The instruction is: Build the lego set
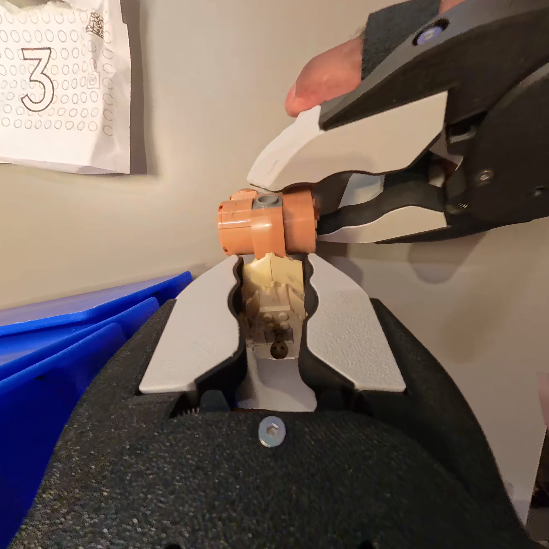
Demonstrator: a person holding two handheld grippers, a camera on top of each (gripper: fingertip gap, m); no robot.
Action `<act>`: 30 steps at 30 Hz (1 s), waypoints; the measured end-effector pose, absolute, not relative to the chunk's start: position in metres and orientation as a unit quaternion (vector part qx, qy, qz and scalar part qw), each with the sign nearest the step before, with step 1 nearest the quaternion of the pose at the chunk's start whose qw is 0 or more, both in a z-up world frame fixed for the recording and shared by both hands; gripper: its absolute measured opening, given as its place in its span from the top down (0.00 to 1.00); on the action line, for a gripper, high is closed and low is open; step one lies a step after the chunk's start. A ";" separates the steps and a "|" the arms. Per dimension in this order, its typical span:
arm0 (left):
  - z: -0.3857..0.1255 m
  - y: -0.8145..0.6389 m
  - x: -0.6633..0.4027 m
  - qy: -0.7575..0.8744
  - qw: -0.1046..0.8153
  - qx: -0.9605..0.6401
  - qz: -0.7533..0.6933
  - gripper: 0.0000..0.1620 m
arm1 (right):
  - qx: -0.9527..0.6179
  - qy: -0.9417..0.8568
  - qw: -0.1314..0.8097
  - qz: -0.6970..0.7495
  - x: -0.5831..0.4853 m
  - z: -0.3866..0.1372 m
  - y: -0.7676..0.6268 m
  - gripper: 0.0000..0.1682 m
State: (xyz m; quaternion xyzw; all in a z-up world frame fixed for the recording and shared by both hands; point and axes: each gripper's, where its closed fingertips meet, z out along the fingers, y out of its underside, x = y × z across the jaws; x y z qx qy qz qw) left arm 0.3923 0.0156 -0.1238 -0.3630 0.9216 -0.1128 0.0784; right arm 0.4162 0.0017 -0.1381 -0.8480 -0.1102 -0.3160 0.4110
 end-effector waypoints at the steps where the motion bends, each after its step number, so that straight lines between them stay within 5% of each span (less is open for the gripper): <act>1: -0.124 0.015 0.392 0.921 0.081 -0.364 -0.112 0.76 | -0.846 -0.109 0.415 -0.316 0.416 -0.138 0.002 0.71; 30: -0.124 0.011 0.390 0.926 0.083 -0.351 -0.116 0.77 | -0.846 -0.176 0.395 -0.313 0.409 -0.139 -0.013 0.74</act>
